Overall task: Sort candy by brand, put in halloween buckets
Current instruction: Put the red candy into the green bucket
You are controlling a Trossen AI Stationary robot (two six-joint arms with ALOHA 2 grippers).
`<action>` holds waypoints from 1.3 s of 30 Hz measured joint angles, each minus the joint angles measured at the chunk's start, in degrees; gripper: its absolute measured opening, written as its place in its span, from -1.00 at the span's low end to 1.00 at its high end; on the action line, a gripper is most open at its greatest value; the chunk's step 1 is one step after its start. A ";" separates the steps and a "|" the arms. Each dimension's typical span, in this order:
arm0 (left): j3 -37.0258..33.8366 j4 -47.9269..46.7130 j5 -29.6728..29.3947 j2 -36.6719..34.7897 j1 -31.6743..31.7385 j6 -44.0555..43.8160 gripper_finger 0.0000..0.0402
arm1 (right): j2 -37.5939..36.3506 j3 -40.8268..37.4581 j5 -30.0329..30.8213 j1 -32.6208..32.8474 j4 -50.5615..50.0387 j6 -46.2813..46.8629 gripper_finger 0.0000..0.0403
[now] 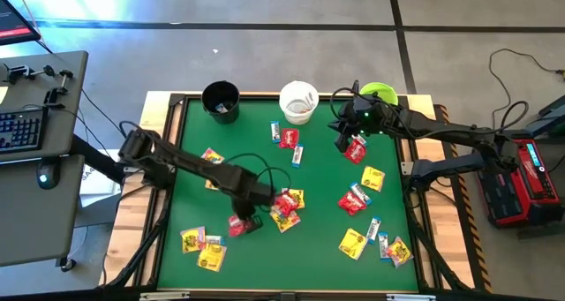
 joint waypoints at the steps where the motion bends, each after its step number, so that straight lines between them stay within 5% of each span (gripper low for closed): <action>1: 0.30 -0.07 0.61 -0.32 0.93 0.48 -1.00 | 0.00 0.00 -0.15 0.00 -0.02 0.01 -1.00; 9: 1.55 6.64 0.45 -4.05 12.08 7.61 -1.00 | -0.46 0.00 0.72 0.00 0.15 2.58 -1.00; 19: 1.55 37.08 3.74 -4.85 31.10 15.61 -1.00 | -5.19 0.02 7.47 1.21 0.73 11.75 -1.00; 28: 1.56 62.94 7.82 -4.85 41.96 6.48 -1.00 | -5.06 0.02 17.72 10.11 12.65 14.14 -0.95; 32: 1.57 69.56 7.93 -4.85 44.13 1.58 -1.00 | -2.44 1.49 22.11 12.76 15.74 14.38 -0.69; 39: 1.57 70.98 7.71 -4.85 45.45 -0.47 -1.00 | 6.35 10.34 27.73 13.25 15.24 13.99 0.04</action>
